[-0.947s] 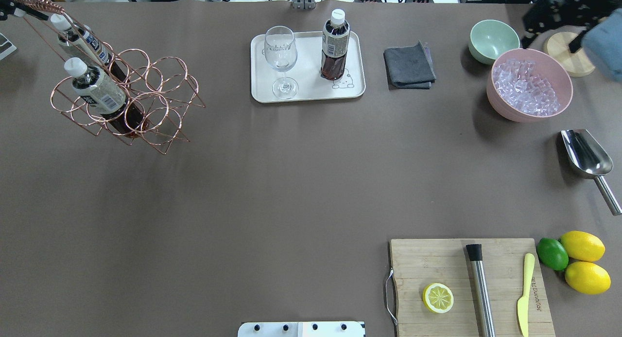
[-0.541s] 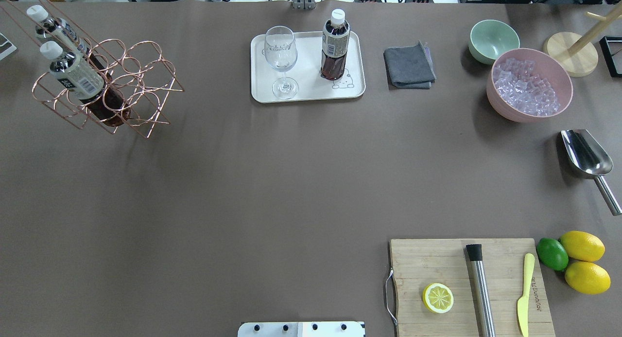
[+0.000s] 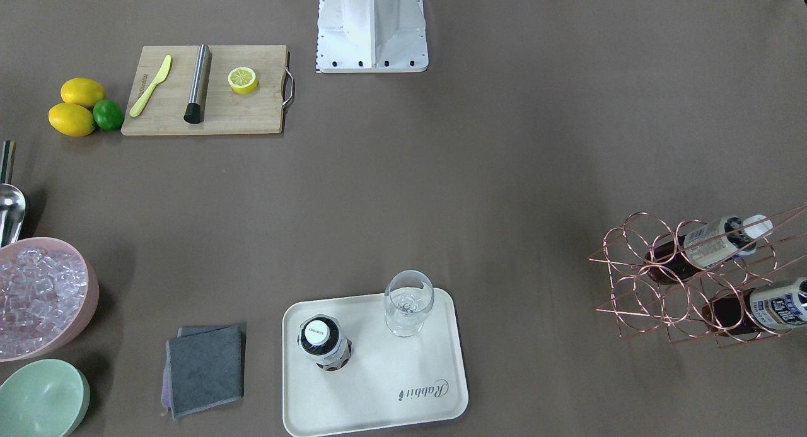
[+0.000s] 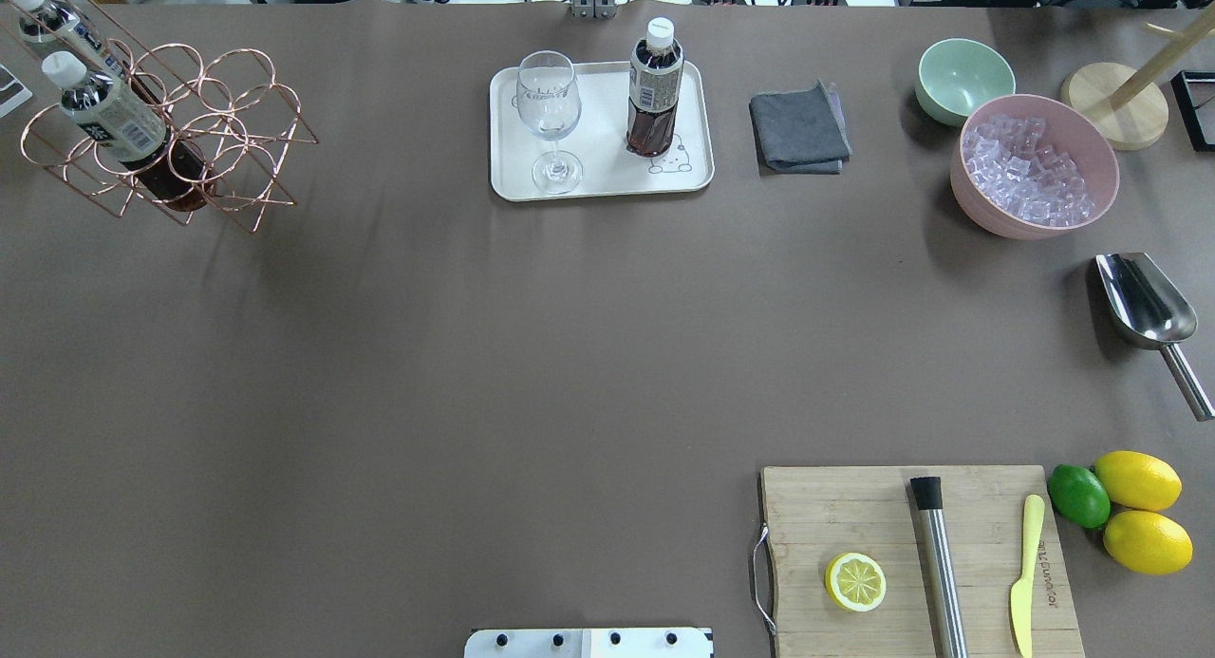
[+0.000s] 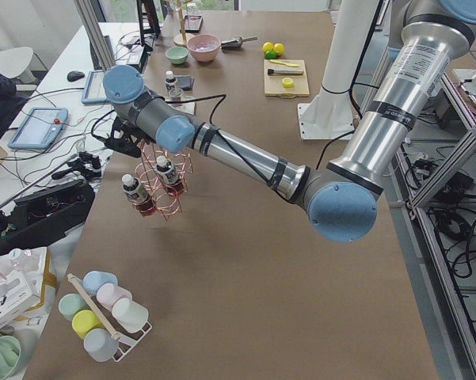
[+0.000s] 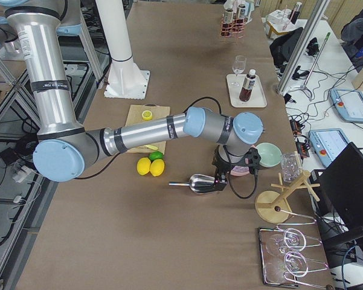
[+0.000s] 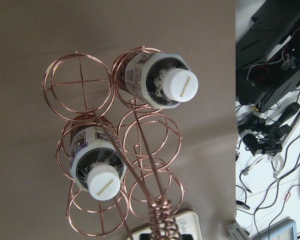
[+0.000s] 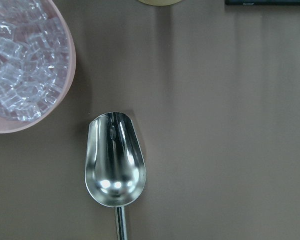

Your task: Take tea from basket to plate

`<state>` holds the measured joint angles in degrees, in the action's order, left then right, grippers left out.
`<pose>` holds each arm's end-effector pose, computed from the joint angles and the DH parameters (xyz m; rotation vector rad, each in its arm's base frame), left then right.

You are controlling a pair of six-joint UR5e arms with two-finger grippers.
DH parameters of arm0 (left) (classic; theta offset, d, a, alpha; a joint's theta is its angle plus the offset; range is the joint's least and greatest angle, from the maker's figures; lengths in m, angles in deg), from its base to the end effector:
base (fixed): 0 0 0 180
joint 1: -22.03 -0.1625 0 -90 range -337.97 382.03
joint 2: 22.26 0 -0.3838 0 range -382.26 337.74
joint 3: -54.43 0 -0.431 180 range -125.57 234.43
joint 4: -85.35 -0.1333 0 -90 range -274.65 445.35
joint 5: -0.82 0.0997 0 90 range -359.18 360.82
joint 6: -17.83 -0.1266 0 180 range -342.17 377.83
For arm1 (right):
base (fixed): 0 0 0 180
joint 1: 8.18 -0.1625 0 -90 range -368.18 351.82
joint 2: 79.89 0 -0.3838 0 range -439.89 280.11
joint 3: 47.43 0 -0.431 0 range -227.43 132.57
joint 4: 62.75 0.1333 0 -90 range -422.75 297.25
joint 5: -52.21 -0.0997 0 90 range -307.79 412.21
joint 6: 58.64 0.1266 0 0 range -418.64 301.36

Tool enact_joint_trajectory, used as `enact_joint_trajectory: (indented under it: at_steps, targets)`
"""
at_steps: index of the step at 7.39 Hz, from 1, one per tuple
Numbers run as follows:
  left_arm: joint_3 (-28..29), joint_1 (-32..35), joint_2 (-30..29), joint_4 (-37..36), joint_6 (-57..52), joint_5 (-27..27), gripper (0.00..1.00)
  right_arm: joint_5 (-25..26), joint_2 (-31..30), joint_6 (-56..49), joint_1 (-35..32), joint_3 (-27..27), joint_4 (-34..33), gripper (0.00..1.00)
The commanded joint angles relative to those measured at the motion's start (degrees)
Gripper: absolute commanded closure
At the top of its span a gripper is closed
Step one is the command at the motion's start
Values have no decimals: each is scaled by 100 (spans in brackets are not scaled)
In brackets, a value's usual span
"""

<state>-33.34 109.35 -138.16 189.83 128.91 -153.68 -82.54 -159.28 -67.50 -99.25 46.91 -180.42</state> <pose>0.0125 -0.6746 0.3160 -0.6268 1.1711 -1.2617 0.0547 -0.5636 0.5382 -0.1424 -0.7929 -0.0418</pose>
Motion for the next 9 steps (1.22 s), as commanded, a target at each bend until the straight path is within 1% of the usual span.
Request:
enact_joint_trajectory:
  at_steps: [1, 3, 7, 9]
  targets:
    - [828, 250, -187, 344, -26, -37, 100, 73, -251, -54, -43, -30, 306, 1]
    - [1155, 276, -293, 380, -34, -37, 100, 72, -322, -54, -43, -21, 315, 1]
    - [1665, 312, -310, 863, -34, -37, 100, 73, -418, 33, -51, -100, 534, 1]
    - [1797, 312, -328, 1003, -34, -37, 100, 64, -410, 33, -51, -83, 534, 1]
